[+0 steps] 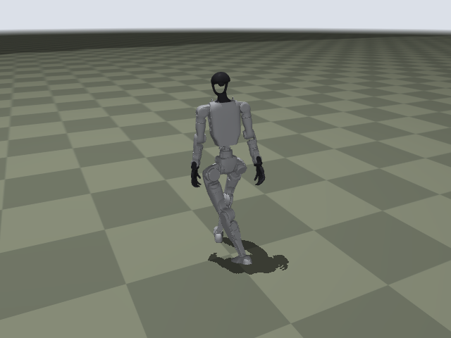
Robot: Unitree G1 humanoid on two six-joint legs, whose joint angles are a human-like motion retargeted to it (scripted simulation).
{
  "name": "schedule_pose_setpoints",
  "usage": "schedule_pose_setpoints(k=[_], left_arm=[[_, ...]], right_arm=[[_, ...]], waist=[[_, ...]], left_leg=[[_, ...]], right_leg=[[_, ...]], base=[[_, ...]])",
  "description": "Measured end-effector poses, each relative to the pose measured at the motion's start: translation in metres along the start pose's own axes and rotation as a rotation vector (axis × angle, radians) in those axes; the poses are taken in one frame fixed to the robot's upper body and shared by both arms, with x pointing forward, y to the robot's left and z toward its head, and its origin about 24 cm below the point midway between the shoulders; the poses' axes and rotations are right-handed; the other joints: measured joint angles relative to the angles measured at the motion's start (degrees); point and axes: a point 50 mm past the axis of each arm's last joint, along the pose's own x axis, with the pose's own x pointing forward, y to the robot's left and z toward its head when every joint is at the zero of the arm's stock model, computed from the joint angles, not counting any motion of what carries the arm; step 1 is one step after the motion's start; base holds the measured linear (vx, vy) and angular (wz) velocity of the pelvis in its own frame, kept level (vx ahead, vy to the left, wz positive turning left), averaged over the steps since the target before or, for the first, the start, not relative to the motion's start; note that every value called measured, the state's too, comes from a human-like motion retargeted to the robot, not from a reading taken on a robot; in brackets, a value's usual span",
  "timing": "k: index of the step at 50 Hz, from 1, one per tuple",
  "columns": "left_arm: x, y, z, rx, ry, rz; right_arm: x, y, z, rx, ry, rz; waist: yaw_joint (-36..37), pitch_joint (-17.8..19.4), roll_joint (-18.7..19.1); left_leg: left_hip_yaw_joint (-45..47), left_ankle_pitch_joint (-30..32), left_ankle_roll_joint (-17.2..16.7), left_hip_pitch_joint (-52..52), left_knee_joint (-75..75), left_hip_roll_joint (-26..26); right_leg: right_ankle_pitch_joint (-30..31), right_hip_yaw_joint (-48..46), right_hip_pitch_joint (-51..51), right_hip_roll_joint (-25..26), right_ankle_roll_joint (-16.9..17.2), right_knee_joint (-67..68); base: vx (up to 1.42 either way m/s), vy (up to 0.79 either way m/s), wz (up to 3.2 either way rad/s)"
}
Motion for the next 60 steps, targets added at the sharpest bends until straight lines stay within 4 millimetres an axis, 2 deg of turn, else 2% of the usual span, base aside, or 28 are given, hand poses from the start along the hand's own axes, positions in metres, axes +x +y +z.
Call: schedule_pose_setpoints(k=[2, 4, 6, 7, 8, 10, 12, 15, 16, 17, 20, 22, 23, 24, 25, 27, 28, 30, 33, 35, 40, 45, 47, 52, 53, 55, 57, 60], left_arm=[[0.001, -0.014, -0.015, 0.04, 0.044, -0.02], [0.001, -0.024, -0.033, 0.06, 0.091, -0.047], [-0.001, -0.029, -0.048, 0.068, 0.137, -0.075], [-0.001, -0.03, -0.055, 0.07, 0.159, -0.086], [-0.002, -0.03, -0.062, 0.067, 0.181, -0.091], [-0.003, -0.031, -0.072, 0.036, 0.218, -0.087], [-0.005, -0.033, -0.081, -0.032, 0.248, -0.081], [-0.006, -0.044, -0.089, -0.154, 0.272, -0.098], [-0.006, -0.048, -0.088, -0.184, 0.269, -0.11], [-0.007, -0.051, -0.087, -0.209, 0.265, -0.122], [-0.006, -0.046, -0.084, -0.229, 0.249, -0.178], [-0.007, -0.042, -0.087, -0.218, 0.262, -0.227], [-0.008, -0.041, -0.09, -0.214, 0.281, -0.247], [-0.009, -0.04, -0.094, -0.214, 0.305, -0.258], [-0.011, -0.039, -0.097, -0.217, 0.331, -0.265], [-0.012, -0.036, -0.102, -0.256, 0.372, -0.234], [-0.012, -0.035, -0.101, -0.296, 0.381, -0.206], [-0.009, -0.031, -0.094, -0.346, 0.36, -0.136], [-0.004, -0.016, -0.069, -0.345, 0.254, -0.05], [-0.002, -0.001, -0.048, -0.297, 0.176, -0.007], [-0.004, 0.032, 0.012, -0.107, -0.049, 0.072], [-0.019, 0.071, 0.058, 0.042, -0.258, 0.184], [-0.024, 0.082, 0.066, 0.068, -0.288, 0.225], [-0.022, 0.084, 0.062, 0.085, -0.207, 0.198], [-0.02, 0.081, 0.059, 0.091, -0.183, 0.173], [-0.017, 0.075, 0.05, 0.095, -0.151, 0.141], [-0.015, 0.066, 0.045, 0.118, -0.14, 0.098], [-0.009, 0.052, 0.025, 0.122, -0.096, 0.074]], right_arm=[[0.0, 0.003, -0.001, 0.034, 0.003, 0.023], [-0.001, 0.001, 0.003, 0.051, -0.007, 0.03], [-0.004, -0.003, 0.014, 0.044, -0.038, 0.025], [-0.006, -0.005, 0.022, 0.035, -0.057, 0.02], [-0.009, -0.007, 0.03, 0.021, -0.075, 0.011], [-0.017, -0.013, 0.051, -0.01, -0.116, -0.022], [-0.026, -0.018, 0.074, -0.042, -0.171, -0.068], [-0.044, -0.021, 0.113, -0.074, -0.29, -0.122], [-0.051, -0.022, 0.126, -0.069, -0.343, -0.132], [-0.058, -0.022, 0.139, -0.064, -0.398, -0.136], [-0.082, -0.012, 0.177, -0.06, -0.585, -0.112], [-0.095, -0.004, 0.194, -0.078, -0.689, -0.096], [-0.099, 0.0, 0.2, -0.097, -0.728, -0.09], [-0.103, 0.003, 0.203, -0.127, -0.754, -0.086], [-0.106, 0.005, 0.206, -0.162, -0.774, -0.083], [-0.111, 0.009, 0.211, -0.301, -0.772, -0.093], [-0.113, 0.012, 0.214, -0.387, -0.753, -0.112], [-0.113, 0.009, 0.214, -0.491, -0.697, -0.19], [-0.111, 0.0, 0.211, -0.563, -0.641, -0.295], [-0.108, -0.004, 0.207, -0.568, -0.631, -0.325], [-0.087, -0.012, 0.183, -0.393, -0.617, -0.316], [-0.06, -0.014, 0.147, -0.197, -0.47, -0.156], [-0.051, -0.013, 0.131, -0.153, -0.386, -0.082], [-0.034, -0.016, 0.093, -0.116, -0.226, 0.008], [-0.031, -0.016, 0.086, -0.111, -0.208, 0.01], [-0.025, -0.013, 0.075, -0.104, -0.18, 0.021], [-0.021, -0.018, 0.062, -0.085, -0.16, 0.032], [-0.018, -0.021, 0.048, -0.072, -0.112, 0.067]], waist=[[2.06, 0.62, -0.32], [5.91, 1.58, -1.7], [8.61, 2.76, -2.79], [9.38, 3.28, -3.08], [9.63, 3.56, -3.13], [10.42, 3.85, -2.74], [12.06, 3.8, -1.56], [14.66, 3.14, -0.74], [14.86, 2.68, -0.89], [15.26, 2.36, -0.84], [16.79, 3.13, 0.92], [17.57, 3.8, 0.98], [18.16, 3.83, 0.68], [18.78, 3.68, -0.04], [19.42, 3.45, -0.98], [18.7, 2.47, -2.43], [19.37, 2.48, -2.65], [18.96, 2.67, -0.89], [17.98, 3.5, 1.07], [16.59, 3.8, 1.13], [10.62, 3.81, 0.72], [3.84, 4.18, -1.9], [1.8, 4.55, -3.01], [-0.02, 4.49, -4.6], [0.07, 4.29, -4.46], [0.81, 3.36, -3.99], [1.93, 3.78, -4.19], [1.34, 3.42, -3.1]], left_leg=[[2.82, 5.77, 0.0, 0.63, 6.15, 1.85], [8.16, 12.61, 0.0, -0.16, 16.12, 4.52], [7.14, 18.72, 0.0, -5.29, 30.07, 5.2], [5.55, 19.25, 0.0, -9.08, 37.8, 5.18], [3.9, 16.17, 0.0, -13.37, 45.12, 5.13], [4.44, 6.37, 0.0, -21.53, 56.95, 8.57], [5.7, 1.52, 0.0, -28.36, 59.64, 11.01], [11.02, -2.39, 0.0, -35.87, 50.03, 9.07], [11.71, -2.58, -0.5, -37.68, 42.09, 6.05], [10.97, -2.9, -2.17, -39.16, 34.17, 3.39], [-2.93, -5.54, -14.85, -39.79, 12.38, -1.2], [-8.84, -6.3, -19.5, -38.95, 5.55, -1.6], [-9.18, -5.29, -19.37, -38.74, 4.68, -1.99], [-7.67, -4.23, -16.05, -38.52, 5.42, -2.49], [-5.23, -3.15, -11.13, -38.31, 6.96, -3.04], [-7.49, -7.2, -6.07, -37.83, 11.71, -3.25], [-6.81, -8.73, -5.38, -38.32, 14.51, -2.13], [-4.2, -12.31, -4.69, -35.75, 16.81, 2.76], [-3.51, -14.18, -4.43, -31.05, 15.5, 6.26], [-3.39, -14.07, -3.79, -28.79, 13.35, 6.43], [-5.93, -12.68, -2.13, -24.36, 6.18, 4.17], [-8.98, -12.79, -0.59, -21.99, 2.81, 0.64], [-11.1, -12.94, 0.0, -20.88, 2.42, -0.27], [-12.56, -14.14, 0.0, -17.82, 3.18, -0.58], [-12.63, -14.49, 0.0, -17.23, 3.55, -0.35], [-11.3, -15.26, 0.0, -16.0, 3.69, 0.52], [-9.67, -14.78, 0.0, -13.11, 2.93, 0.19], [-7.57, -11.39, 0.0, -10.3, 3.27, 1.45]], right_leg=[[-1.69, 5.97, 1.83, 2.0, -1.29, 2.15], [-6.02, 7.95, 6.77, 3.83, -3.17, 2.2], [-9.09, 7.73, 11.79, 4.25, -4.68, 0.49], [-10.02, 8.6, 13.55, 4.43, -4.93, -0.23], [-10.53, 9.81, 14.68, 4.53, -4.62, -0.75], [-11.64, 11.6, 16.91, 5.77, -4.51, -2.22], [-12.25, 10.18, 19.46, 6.94, -4.05, -4.67], [-11.7, 10.7, 22.44, 6.24, -1.41, -8.48], [-11.63, 9.57, 22.72, 4.75, -0.03, -9.16], [-11.83, 8.7, 23.21, 4.09, 0.96, -9.73], [-13.95, 8.1, 26.93, 8.21, 1.59, -11.04], [-15.66, 7.22, 30.64, 9.69, 2.59, -11.4], [-16.5, 7.58, 32.2, 9.93, 3.25, -11.06], [-17.21, 7.53, 33.45, 9.46, 4.21, -10.14], [-17.85, 7.28, 34.54, 8.62, 5.31, -8.94], [-16.21, 5.96, 34.37, 7.91, 6.61, -2.92], [-12.91, 6.31, 33.44, 7.63, 6.29, 2.17], [-4.96, 3.56, 29.92, 6.63, 7.33, 15.08], [-7.47, 1.72, 20.24, 4.1, 6.28, 35.82], [-10.18, -1.21, 14.2, 1.52, 6.33, 44.16], [-21.14, -7.11, -0.7, -4.2, 4.05, 48.7], [-27.32, -4.12, -17.25, -9.62, 2.06, 43.8], [-23.21, -0.89, -21.49, -9.8, 0.69, 40.25], [1.99, 8.09, -22.33, -5.43, -0.46, 28.69], [5.52, 7.91, -20.76, -4.7, -1.46, 26.57], [11.54, -0.23, -16.61, -5.17, -5.29, 23.84], [16.2, 4.35, -16.9, -4.64, -4.31, 25.62], [15.29, 6.33, -14.65, -3.29, -4.96, 27.13]], base=[[1.01, -0.36, -0.39], [0.9, -0.43, -1.23], [0.98, -0.39, -0.78], [0.76, -0.19, 0.06], [0.68, -0.08, 0.34], [0.66, 0.01, 0.35], [0.43, 0.26, -0.03], [0.44, 0.59, 0.03], [0.48, 0.58, 0.38], [0.44, 0.34, 0.26], [0.62, 0.04, -0.04], [0.64, -0.05, -0.15], [0.86, 0.0, -0.32], [1.0, 0.04, -0.41], [0.96, 0.04, -0.26], [0.82, 0.03, -0.55], [0.72, 0.04, -1.17], [0.7, 0.08, -0.87], [0.59, 0.06, -0.34], [0.6, 0.05, 0.21], [0.45, 0.04, 0.62], [0.39, -0.06, 0.77], [0.39, -0.23, 0.65], [0.52, -0.29, 0.17], [0.6, -0.26, -0.21], [0.76, -0.3, -0.44], [0.86, -0.29, -0.26], [0.75, -0.19, -0.06]])
